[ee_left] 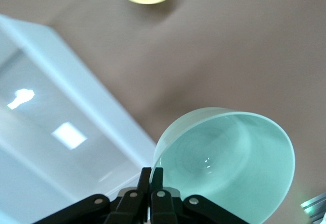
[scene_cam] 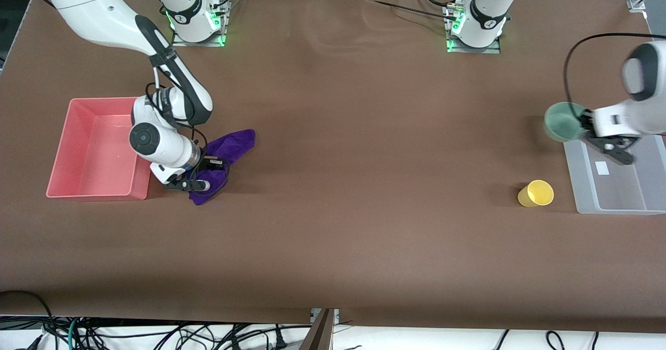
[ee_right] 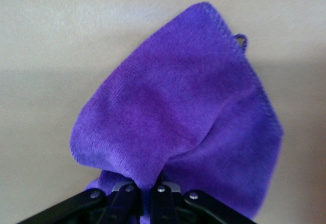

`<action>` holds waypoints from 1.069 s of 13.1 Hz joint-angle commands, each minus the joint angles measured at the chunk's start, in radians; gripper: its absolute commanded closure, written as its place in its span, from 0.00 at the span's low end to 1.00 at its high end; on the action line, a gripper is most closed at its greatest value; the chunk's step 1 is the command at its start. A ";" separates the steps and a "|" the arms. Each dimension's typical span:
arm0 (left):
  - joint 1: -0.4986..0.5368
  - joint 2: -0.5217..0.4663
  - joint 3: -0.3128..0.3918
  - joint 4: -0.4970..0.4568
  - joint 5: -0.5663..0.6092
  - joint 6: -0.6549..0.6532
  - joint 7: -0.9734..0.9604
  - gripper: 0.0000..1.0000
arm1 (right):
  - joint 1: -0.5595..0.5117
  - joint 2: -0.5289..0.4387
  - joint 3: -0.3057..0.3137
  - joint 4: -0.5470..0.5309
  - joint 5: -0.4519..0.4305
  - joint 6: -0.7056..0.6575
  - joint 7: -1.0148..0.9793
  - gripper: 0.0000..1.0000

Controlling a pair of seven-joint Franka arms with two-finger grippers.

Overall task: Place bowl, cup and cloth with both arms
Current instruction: 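Carry the cloth into the pink bin while the left gripper lowers the bowl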

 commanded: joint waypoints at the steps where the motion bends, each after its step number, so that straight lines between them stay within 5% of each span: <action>1: 0.116 0.222 -0.008 0.277 0.006 -0.037 0.167 1.00 | -0.024 -0.034 -0.002 0.184 -0.007 -0.302 -0.091 1.00; 5: 0.217 0.451 -0.008 0.473 -0.017 -0.027 0.224 1.00 | -0.033 -0.037 -0.123 0.501 0.007 -0.781 -0.396 1.00; 9: 0.248 0.540 -0.006 0.490 -0.017 0.062 0.226 1.00 | -0.034 -0.039 -0.293 0.584 -0.007 -0.955 -0.668 1.00; 10: 0.248 0.542 -0.006 0.490 -0.017 0.067 0.226 0.77 | -0.033 -0.036 -0.340 0.578 -0.009 -0.946 -0.712 1.00; 11: 0.248 0.533 -0.008 0.491 -0.017 0.067 0.222 0.24 | -0.034 -0.025 -0.368 0.561 -0.010 -0.934 -0.734 1.00; 12: 0.245 0.522 -0.012 0.496 -0.020 0.052 0.222 0.00 | -0.034 -0.018 -0.391 0.526 -0.021 -0.893 -0.734 1.00; 14: 0.233 0.486 -0.029 0.514 -0.035 -0.006 0.212 0.00 | -0.036 -0.017 -0.401 0.458 -0.041 -0.825 -0.754 1.00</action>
